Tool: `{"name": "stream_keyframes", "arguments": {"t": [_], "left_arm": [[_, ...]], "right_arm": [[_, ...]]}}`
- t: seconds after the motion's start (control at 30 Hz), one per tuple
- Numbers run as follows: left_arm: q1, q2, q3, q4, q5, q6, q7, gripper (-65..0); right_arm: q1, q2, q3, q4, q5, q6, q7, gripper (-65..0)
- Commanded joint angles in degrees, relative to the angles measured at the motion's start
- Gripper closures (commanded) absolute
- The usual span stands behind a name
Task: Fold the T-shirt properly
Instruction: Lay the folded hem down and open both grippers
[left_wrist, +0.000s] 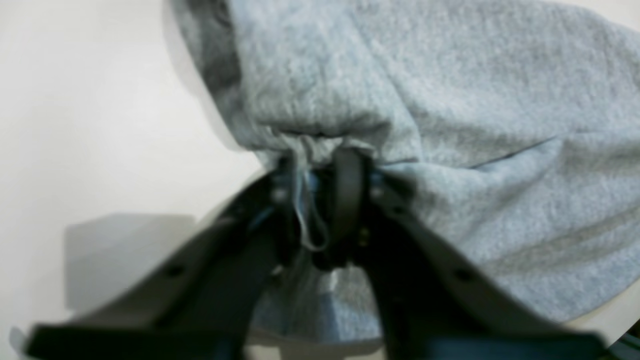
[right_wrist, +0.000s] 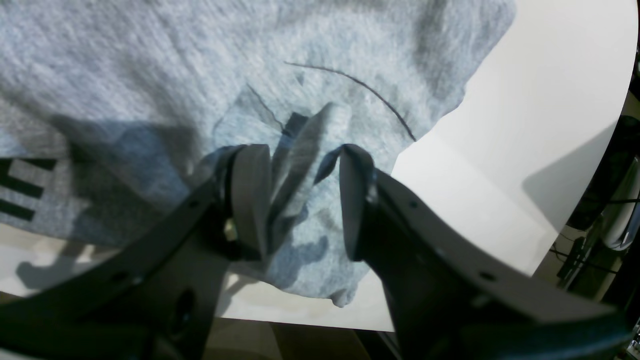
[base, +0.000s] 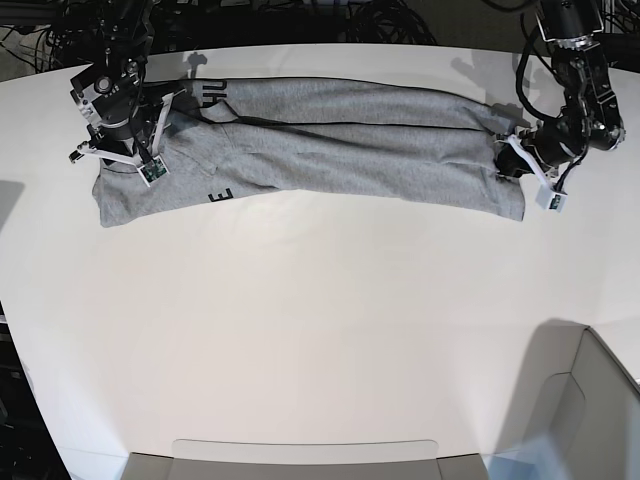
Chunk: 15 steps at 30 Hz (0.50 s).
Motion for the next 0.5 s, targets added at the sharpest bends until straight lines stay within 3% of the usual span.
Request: {"name": "stream_keyframes", "arguments": {"t": [0.0,0.13,0.33,0.47], "left_arm": [[1.43,0.22,0.97,-0.99,3.48,-0.06,6.39,-0.7],[1.43,0.05,-0.26,-1.08,3.57,-0.06,6.39,0.0],[1.52,-1.01,-12.04,-2.22,3.66,-0.06,6.92,0.0],[1.52,-1.89,-15.21,-2.22,3.57,-0.06,7.09,0.0]], "right_arm": [[0.46,0.33,0.01,0.89,0.10,0.65,0.30,-23.2],[0.46,0.33,0.01,0.89,0.10,0.65,0.30,-23.2],[0.55,0.33,0.10,0.89,0.10,0.65,0.30,-23.2],[0.55,0.24,0.10,0.89,0.10,0.65,0.30,-23.2]]}}
